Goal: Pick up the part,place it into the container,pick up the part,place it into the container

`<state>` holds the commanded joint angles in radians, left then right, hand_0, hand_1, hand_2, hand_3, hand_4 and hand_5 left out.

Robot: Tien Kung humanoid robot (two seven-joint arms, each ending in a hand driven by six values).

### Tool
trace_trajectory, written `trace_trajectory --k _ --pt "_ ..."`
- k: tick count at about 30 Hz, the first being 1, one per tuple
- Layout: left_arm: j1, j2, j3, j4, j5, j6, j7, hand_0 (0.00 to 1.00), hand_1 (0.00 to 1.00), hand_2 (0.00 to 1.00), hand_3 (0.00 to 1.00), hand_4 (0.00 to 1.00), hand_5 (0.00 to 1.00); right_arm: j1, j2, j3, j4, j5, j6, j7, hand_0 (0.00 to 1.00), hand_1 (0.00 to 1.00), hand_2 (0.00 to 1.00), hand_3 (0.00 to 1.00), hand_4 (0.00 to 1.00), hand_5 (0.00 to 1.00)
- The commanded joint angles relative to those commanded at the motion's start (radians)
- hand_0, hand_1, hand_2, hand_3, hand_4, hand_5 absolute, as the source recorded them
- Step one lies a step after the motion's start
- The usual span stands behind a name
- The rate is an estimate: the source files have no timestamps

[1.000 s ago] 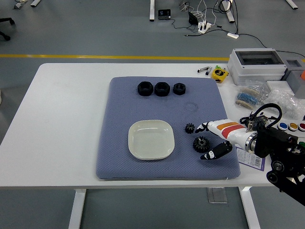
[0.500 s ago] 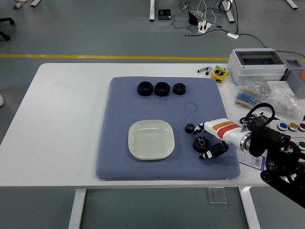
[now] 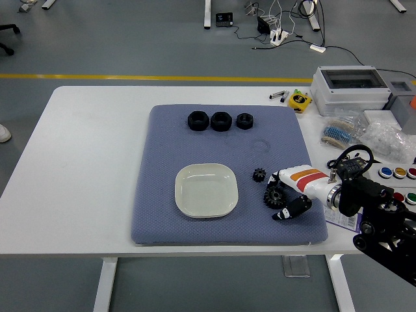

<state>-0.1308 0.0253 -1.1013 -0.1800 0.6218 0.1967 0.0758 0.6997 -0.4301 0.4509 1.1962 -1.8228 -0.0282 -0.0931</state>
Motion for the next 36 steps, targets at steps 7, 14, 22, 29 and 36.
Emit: trace_trajectory --k 7,14,22,29,36 --pt "0.003 -0.001 -0.002 0.0 0.006 0.001 0.001 0.714 0.617 0.641 0.567 0.62 0.703 0.008 0.006 -0.02 -0.013 -0.027 -0.036 0.017 0.356 0.455 0.498 0.491 0.683 0.1" --pt "0.003 0.0 0.001 0.0 0.005 0.0 0.001 0.711 0.617 0.641 0.567 0.619 0.702 0.017 0.008 -0.031 -0.012 -0.039 -0.063 0.023 0.255 0.394 0.445 0.46 0.478 0.037" --pt "-0.001 0.0 0.001 0.0 0.002 -0.001 0.0 0.713 0.617 0.642 0.567 0.619 0.703 0.026 0.003 -0.032 -0.004 -0.054 -0.069 0.022 0.23 0.384 0.438 0.457 0.493 0.015" --pt "-0.002 0.001 0.002 0.0 -0.002 0.0 -0.001 0.714 0.617 0.642 0.567 0.619 0.702 0.02 -0.002 0.002 0.07 -0.041 -0.061 0.002 0.217 0.381 0.438 0.458 0.482 0.016" --pt "-0.005 0.003 -0.002 0.0 0.003 -0.001 0.0 0.714 0.617 0.642 0.567 0.619 0.702 0.046 0.017 0.011 0.141 -0.04 -0.059 -0.012 0.201 0.384 0.44 0.46 0.49 0.032"
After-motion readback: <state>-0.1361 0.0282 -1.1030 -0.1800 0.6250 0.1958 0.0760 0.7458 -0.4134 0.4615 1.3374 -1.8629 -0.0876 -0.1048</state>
